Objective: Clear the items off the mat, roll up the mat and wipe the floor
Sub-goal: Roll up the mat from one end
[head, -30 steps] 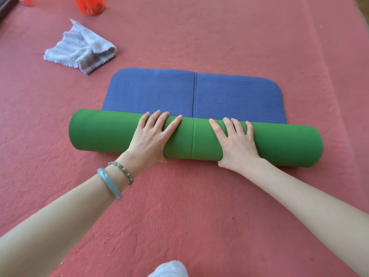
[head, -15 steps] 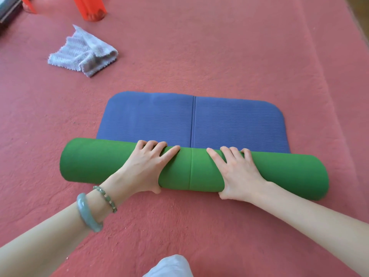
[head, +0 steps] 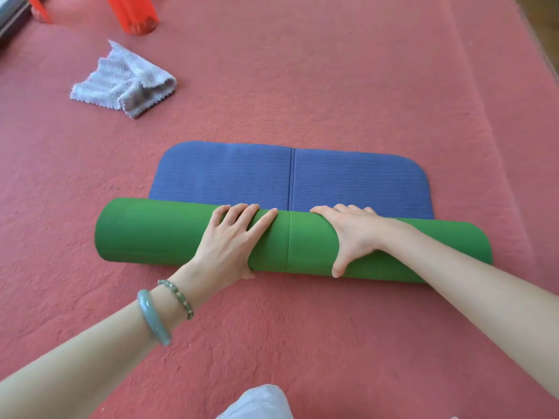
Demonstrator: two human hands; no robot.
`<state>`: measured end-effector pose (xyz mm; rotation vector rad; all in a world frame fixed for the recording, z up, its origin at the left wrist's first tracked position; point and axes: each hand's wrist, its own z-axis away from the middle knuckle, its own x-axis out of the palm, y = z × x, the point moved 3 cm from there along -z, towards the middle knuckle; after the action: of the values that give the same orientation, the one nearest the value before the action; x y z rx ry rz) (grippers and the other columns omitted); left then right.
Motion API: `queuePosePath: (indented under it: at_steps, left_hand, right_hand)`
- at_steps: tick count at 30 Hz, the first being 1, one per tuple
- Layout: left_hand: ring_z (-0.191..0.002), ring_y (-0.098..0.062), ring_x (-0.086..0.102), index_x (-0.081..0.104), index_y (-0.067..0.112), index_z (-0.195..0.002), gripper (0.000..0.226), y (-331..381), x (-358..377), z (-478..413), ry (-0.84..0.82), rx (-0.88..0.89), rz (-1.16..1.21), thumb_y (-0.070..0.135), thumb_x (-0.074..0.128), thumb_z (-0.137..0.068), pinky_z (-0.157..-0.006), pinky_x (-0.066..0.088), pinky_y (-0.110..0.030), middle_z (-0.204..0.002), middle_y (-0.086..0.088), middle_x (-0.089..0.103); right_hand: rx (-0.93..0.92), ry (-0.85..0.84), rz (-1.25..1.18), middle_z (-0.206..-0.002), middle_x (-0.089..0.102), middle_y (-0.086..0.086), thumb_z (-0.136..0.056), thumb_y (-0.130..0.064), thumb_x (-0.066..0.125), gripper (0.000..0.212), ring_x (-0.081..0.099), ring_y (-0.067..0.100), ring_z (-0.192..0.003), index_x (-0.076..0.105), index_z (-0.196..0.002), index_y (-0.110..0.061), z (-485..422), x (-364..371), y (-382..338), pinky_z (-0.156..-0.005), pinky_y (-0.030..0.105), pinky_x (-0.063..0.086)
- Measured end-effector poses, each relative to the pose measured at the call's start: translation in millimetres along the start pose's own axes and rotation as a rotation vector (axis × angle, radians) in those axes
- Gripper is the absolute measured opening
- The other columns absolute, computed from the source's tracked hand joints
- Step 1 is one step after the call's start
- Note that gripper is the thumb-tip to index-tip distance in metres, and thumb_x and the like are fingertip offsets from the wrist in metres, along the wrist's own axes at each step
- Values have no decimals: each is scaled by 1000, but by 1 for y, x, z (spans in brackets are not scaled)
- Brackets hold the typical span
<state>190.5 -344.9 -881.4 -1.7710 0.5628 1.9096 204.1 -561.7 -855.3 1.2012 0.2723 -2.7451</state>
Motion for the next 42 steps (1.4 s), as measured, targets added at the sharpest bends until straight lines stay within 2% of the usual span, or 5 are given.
queuePosePath:
  at_steps: [7,11,18,31,42]
  left_hand:
    - [-106,-23,51,30,28,-140,120,-16,-8,-29,-104,49,-2,53,78,-33,-91,36,-37,-120,3,53]
    - [-107,-19,47,26,36,-137,114,-26,-16,-50,-244,45,93,57,78,-37,-90,35,-34,-120,8,51]
    - [-130,-24,34,20,29,-147,131,-37,-19,-44,-173,-54,148,63,82,-37,-105,25,-39,-140,-2,39]
    - [-109,-23,51,33,29,-137,117,-47,-16,-50,-79,-19,31,62,78,-35,-93,35,-38,-122,2,53]
    - [-128,-31,40,32,17,-144,124,-61,-23,-42,7,-73,110,56,85,-40,-107,28,-40,-137,-11,45]
  right_hand:
    - [5,338,97,-156,4,12,-66,-46,74,121,1,27,-145,-11,-149,-24,19,25,-16,-116,49,-2]
    - [90,547,177,-144,36,21,-42,-38,88,132,33,38,-135,12,-148,-20,12,38,-18,-110,55,20]
    - [72,410,157,-147,24,9,-60,-44,77,119,24,26,-135,-1,-148,-26,-4,10,-7,-114,44,15]
    - [116,457,207,-154,6,17,-64,-43,77,125,1,31,-144,-14,-148,-26,-3,13,-8,-113,54,-5]
    - [86,380,202,-142,29,9,-56,-53,76,124,30,28,-131,-5,-147,-31,-26,-12,10,-110,51,22]
